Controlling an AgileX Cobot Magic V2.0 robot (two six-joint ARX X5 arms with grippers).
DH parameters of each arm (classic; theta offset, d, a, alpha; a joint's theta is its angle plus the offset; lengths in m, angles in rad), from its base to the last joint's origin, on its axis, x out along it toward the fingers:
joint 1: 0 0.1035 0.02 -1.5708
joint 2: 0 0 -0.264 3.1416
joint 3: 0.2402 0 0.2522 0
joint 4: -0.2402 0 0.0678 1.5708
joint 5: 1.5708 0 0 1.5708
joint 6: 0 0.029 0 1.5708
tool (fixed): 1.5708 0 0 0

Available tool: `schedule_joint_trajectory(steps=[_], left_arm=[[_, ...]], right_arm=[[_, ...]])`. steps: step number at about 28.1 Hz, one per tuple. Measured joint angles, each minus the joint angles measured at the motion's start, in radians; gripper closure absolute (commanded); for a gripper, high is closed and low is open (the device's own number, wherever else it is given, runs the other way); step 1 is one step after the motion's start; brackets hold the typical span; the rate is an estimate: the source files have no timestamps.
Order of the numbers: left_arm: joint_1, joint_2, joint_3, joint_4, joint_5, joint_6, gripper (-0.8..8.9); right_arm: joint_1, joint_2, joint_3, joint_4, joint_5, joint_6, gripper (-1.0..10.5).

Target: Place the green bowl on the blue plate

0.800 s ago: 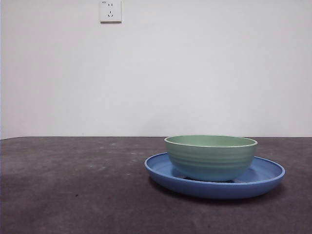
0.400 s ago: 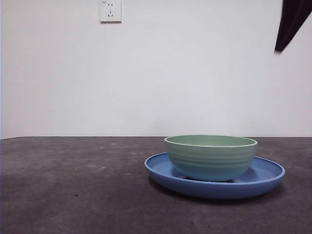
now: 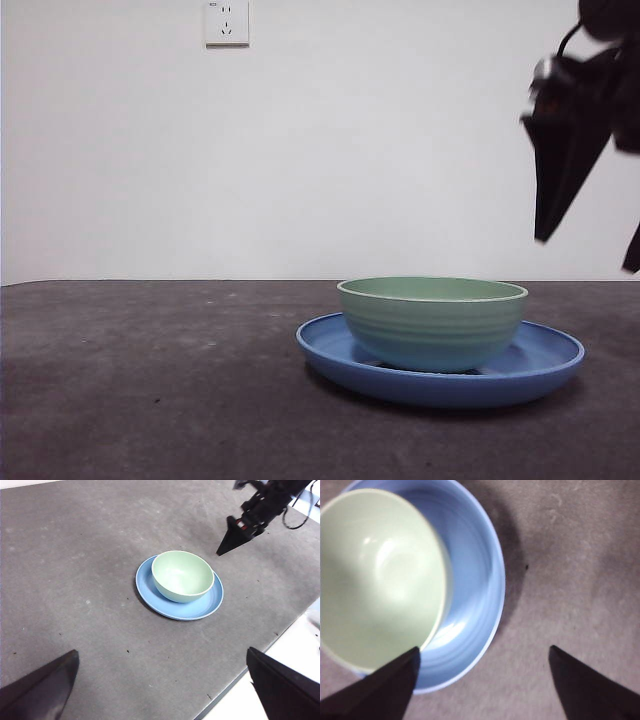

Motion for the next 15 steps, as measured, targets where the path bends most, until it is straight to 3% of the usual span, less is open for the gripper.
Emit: schedule_joint_trajectory(steps=[10,13,15], left_arm=[[0.0,0.0,0.0,0.0,0.0,0.0,2.51],[0.0,0.0,0.0,0.0,0.0,0.0,2.51],[0.0,0.0,0.0,0.0,0.0,0.0,2.51]], right_arm=[[0.0,0.187,0.0,0.107,-0.008,-0.001,6.3],[0.0,0.233,0.0,0.152,-0.035,-0.001,7.3],[0.0,0.245,0.0,0.175,-0.038,-0.002,7.4]])
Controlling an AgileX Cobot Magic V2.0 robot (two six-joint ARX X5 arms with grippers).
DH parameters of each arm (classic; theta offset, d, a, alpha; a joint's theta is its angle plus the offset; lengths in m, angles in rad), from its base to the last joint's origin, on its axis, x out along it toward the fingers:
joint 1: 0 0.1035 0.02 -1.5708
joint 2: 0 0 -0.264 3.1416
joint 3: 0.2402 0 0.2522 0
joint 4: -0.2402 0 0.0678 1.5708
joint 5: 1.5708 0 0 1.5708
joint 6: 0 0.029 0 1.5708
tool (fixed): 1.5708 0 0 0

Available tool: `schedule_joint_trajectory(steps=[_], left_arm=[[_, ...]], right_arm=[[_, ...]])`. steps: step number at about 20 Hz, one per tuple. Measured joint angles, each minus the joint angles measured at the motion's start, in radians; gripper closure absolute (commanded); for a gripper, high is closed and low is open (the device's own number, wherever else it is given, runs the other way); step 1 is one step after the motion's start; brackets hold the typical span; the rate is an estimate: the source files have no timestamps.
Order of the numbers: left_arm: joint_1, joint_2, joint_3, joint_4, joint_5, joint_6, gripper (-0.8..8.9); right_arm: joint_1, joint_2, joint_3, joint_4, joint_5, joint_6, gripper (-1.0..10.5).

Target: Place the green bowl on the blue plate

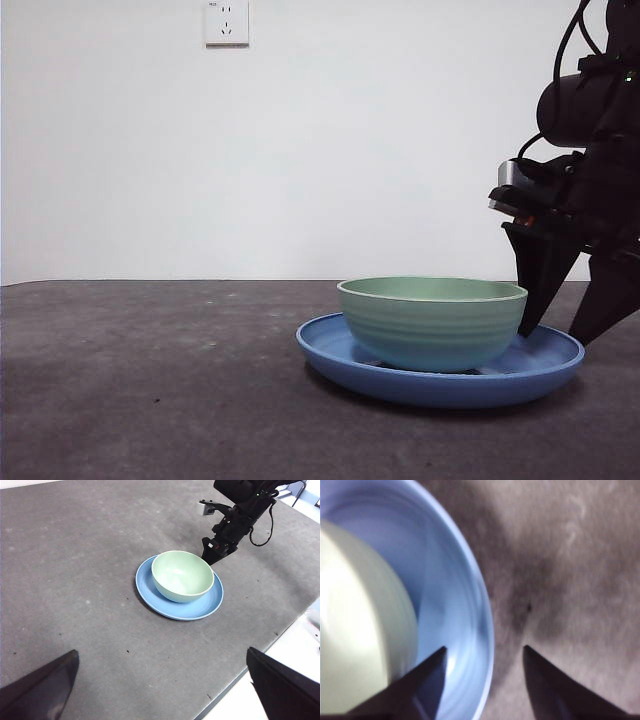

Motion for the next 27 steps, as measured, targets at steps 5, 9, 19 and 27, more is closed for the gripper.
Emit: schedule_joint_trajectory(steps=[5,9,19,27], left_arm=[[0.0,0.0,0.0,0.002,0.0,0.0,2.52],[0.0,0.0,0.0,0.002,0.0,0.0,2.52],[0.0,0.0,0.0,0.002,0.0,0.0,2.51],[0.0,0.0,0.0,0.002,0.0,0.0,2.51]], right_arm=[[0.0,0.038,0.0,0.032,-0.005,0.0,7.8],[0.0,0.047,0.0,0.042,-0.021,0.0,8.9],[-0.006,0.046,0.004,0.04,-0.035,0.006,9.3],[0.007,0.046,0.09,-0.011,-0.106,0.04,9.3]])
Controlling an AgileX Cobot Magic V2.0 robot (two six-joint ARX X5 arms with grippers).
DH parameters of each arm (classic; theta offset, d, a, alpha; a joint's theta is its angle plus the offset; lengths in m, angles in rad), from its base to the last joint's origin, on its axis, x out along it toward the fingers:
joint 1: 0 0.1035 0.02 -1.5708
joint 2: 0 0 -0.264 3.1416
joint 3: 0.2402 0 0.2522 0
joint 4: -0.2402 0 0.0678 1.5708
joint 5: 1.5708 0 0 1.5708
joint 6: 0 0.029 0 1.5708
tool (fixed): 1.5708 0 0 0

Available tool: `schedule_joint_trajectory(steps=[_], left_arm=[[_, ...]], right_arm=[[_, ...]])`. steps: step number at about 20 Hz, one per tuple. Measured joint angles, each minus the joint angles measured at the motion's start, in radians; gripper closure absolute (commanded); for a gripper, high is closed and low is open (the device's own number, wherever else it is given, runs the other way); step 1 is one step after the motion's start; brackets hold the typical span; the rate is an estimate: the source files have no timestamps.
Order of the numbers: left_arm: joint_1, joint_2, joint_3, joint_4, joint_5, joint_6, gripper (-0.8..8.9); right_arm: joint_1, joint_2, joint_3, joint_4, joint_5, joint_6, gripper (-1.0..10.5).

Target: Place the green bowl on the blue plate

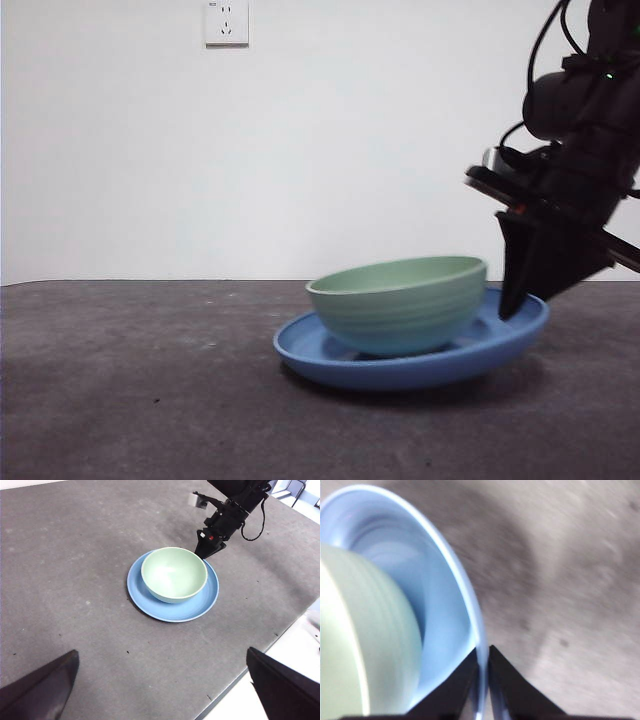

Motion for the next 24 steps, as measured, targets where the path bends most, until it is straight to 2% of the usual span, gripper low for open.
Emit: schedule_joint_trajectory(steps=[4,8,13,24], left_arm=[[0.0,0.0,0.0,0.0,0.0,0.0,2.52],[0.0,0.0,0.0,0.0,0.0,0.0,2.51],[0.0,0.0,0.0,0.003,0.0,0.0,2.52],[0.0,0.0,0.0,0.003,0.0,0.0,2.51]], right_arm=[[0.036,0.0,0.047,0.006,-0.064,0.049,9.3],[0.102,0.0,0.048,0.035,-0.063,0.096,9.3],[0.185,0.0,0.048,0.153,-0.064,0.182,9.3],[0.231,0.029,0.048,0.235,-0.063,0.278,9.3]])
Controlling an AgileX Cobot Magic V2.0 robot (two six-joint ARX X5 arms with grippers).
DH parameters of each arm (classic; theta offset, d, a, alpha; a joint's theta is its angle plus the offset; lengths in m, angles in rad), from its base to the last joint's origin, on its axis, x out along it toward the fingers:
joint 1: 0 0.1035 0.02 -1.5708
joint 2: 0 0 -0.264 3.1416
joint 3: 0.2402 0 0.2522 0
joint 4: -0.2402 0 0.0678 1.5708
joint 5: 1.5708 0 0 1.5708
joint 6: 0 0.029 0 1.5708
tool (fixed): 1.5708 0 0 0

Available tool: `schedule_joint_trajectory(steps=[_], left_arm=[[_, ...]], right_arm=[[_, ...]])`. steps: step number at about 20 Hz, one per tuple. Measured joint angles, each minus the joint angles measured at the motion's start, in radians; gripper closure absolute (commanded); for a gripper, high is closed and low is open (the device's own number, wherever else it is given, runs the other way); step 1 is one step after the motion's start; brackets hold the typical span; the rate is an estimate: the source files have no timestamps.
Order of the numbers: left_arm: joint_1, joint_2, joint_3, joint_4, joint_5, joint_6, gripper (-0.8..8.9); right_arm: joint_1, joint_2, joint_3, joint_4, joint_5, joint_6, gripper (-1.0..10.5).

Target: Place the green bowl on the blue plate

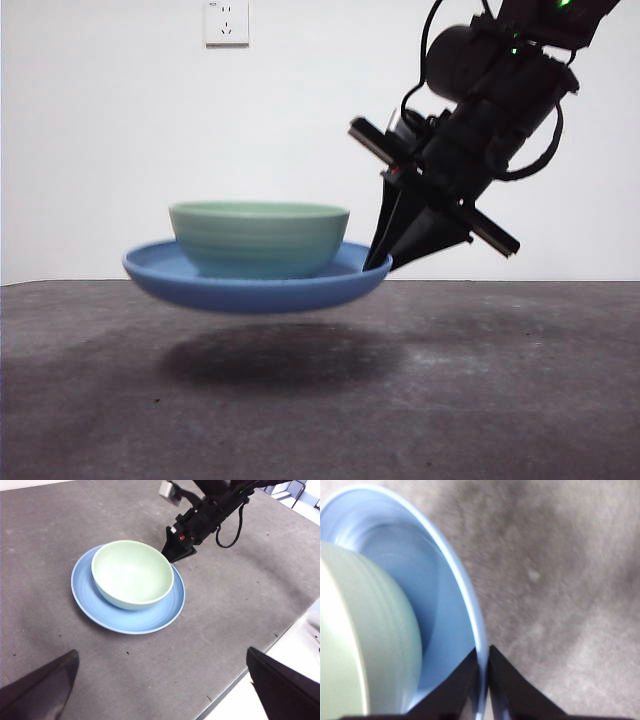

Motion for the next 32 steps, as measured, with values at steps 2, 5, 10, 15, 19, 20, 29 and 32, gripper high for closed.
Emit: schedule_joint_trajectory(steps=[2,5,10,15,19,20,29,32], left_arm=[[0.0,0.0,0.0,0.0,0.0,0.0,2.51],[0.0,0.0,0.0,0.0,0.0,0.0,2.51],[0.0,0.0,0.0,0.0,0.0,0.0,2.51],[0.0,0.0,0.0,0.0,0.0,0.0,2.51],[0.0,0.0,0.0,0.0,0.0,0.0,2.51],[0.0,0.0,0.0,0.0,0.0,0.0,2.52],[0.0,0.0,0.0,0.001,0.0,0.0,2.52],[0.0,0.0,0.0,0.001,0.0,0.0,2.51]], right_arm=[[0.002,0.037,0.0,0.0,0.001,0.006,9.3],[0.003,0.071,0.0,-0.002,0.024,0.006,9.3],[0.003,0.096,0.0,-0.003,0.032,0.006,9.3],[0.003,0.124,0.0,-0.019,0.032,-0.005,9.2],[0.003,0.124,0.0,-0.021,0.047,-0.032,7.7],[0.0,0.122,0.0,-0.029,0.06,-0.039,7.6],[-0.009,-0.226,0.0,-0.229,0.129,-0.146,5.7],[0.002,-0.406,0.0,-0.325,0.163,-0.172,5.1]])
